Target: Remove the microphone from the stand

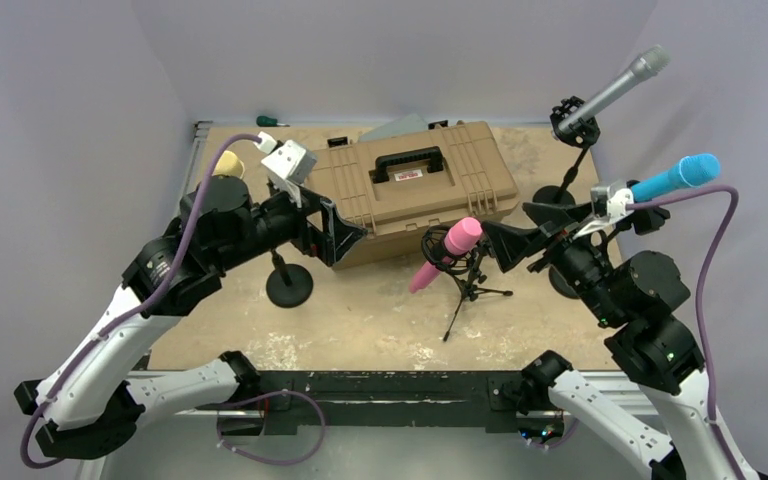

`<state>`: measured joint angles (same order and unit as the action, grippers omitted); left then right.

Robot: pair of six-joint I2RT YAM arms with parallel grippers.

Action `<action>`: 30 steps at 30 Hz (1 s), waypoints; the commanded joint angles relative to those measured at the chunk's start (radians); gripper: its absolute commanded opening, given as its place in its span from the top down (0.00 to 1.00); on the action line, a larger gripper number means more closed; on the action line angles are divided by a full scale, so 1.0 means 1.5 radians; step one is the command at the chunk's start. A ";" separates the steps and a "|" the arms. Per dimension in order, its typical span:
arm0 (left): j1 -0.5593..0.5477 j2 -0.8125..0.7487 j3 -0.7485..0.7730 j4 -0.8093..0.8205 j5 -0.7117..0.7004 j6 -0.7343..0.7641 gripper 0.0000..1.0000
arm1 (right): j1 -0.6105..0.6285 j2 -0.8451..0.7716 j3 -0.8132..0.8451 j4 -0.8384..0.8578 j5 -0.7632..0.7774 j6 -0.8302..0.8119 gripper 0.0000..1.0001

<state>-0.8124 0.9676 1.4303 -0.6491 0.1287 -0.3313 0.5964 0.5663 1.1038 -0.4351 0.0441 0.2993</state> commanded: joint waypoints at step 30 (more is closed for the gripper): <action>-0.098 0.317 0.130 0.185 0.235 0.088 0.05 | -0.001 -0.131 -0.029 0.015 0.076 0.050 0.06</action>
<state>-0.9352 1.4303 1.5951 -0.5152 0.4660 -0.1993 0.5964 0.3943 1.0489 -0.4316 0.1162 0.3447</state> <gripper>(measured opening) 0.976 0.947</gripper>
